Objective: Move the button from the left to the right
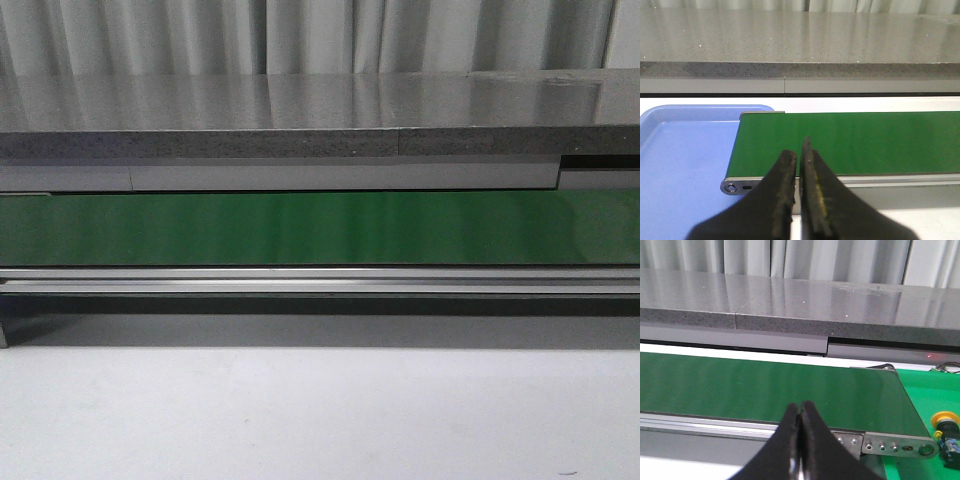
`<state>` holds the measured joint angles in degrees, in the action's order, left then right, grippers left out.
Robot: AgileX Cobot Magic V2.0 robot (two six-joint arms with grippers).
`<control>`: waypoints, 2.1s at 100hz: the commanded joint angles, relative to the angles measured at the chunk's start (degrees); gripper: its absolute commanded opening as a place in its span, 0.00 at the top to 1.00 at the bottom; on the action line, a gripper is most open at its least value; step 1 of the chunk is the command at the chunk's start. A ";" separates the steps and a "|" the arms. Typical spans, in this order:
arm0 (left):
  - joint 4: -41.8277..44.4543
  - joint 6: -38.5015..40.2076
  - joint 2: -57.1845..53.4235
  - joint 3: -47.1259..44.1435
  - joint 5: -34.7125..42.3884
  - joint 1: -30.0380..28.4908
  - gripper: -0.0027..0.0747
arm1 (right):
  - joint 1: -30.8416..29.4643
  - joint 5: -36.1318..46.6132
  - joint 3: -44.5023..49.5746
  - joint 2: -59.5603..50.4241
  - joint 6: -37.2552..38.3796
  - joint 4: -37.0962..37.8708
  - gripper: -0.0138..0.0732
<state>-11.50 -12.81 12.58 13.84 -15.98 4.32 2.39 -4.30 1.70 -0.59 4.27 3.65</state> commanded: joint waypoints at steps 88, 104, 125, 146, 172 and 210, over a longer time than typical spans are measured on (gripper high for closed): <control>15.82 14.31 -10.12 -9.27 16.40 0.51 0.96 | 0.12 4.76 0.03 -0.81 0.09 0.57 0.92; 15.82 14.31 -15.03 -11.79 15.98 0.51 0.96 | 0.12 4.76 0.03 -0.81 0.09 0.57 0.92; 15.85 14.31 -14.90 -13.86 16.42 0.51 0.96 | 0.12 4.76 0.03 -0.81 0.09 0.57 0.92; 15.85 14.31 -14.90 -14.49 18.27 0.51 0.96 | 0.12 4.76 0.03 -0.81 0.09 0.57 0.92; 15.85 14.31 -14.90 -16.06 20.24 0.51 0.96 | 0.12 4.76 0.03 -0.81 0.09 0.57 0.92; 15.85 14.31 -14.90 -16.06 20.24 0.51 0.96 | 0.12 4.76 0.03 -0.81 0.09 0.57 0.92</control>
<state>4.45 0.77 -0.28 0.09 -0.52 4.32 2.39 -4.30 1.70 -0.59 4.39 3.65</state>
